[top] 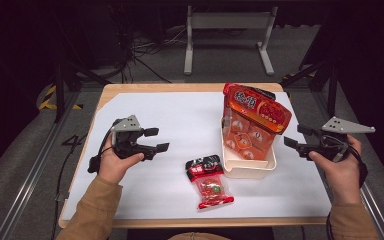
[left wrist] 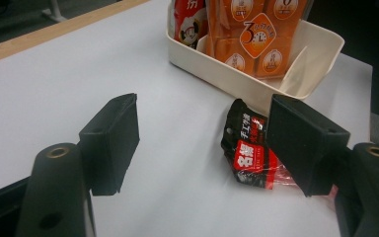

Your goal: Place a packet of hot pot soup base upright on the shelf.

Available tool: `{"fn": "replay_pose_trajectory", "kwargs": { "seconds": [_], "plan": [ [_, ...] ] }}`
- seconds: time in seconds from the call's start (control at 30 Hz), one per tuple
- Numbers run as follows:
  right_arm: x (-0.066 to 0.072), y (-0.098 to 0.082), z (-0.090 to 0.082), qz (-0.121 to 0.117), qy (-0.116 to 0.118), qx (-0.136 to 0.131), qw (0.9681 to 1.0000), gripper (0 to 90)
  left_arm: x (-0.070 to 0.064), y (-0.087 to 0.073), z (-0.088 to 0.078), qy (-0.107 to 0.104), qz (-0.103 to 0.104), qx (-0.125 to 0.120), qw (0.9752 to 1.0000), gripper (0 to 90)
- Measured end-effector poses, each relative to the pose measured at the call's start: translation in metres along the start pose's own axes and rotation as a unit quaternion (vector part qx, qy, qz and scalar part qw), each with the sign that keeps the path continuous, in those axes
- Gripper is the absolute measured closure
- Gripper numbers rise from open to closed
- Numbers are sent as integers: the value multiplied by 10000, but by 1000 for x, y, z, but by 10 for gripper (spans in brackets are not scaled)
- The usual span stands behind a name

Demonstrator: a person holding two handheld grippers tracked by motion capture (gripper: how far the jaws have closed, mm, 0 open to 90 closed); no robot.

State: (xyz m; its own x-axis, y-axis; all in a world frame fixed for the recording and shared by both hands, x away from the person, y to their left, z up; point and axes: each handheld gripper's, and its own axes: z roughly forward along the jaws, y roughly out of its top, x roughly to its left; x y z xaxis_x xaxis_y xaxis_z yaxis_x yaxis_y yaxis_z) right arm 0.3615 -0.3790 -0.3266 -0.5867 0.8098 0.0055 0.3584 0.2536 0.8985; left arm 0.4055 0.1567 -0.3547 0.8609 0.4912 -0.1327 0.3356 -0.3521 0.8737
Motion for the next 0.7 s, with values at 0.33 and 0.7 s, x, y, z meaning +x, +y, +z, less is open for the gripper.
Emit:
{"fn": "replay_pose_trajectory", "kwargs": {
  "seconds": [0.33,0.7],
  "plan": [
    [-9,-8,5,81,-161,44,9998,266,-4,-7,18,-205,-194,-21,9996,310],
    [-12,-14,12,141,-155,101,9997,259,-11,-20,54,-439,-252,248,9984,311]
  ]
}}
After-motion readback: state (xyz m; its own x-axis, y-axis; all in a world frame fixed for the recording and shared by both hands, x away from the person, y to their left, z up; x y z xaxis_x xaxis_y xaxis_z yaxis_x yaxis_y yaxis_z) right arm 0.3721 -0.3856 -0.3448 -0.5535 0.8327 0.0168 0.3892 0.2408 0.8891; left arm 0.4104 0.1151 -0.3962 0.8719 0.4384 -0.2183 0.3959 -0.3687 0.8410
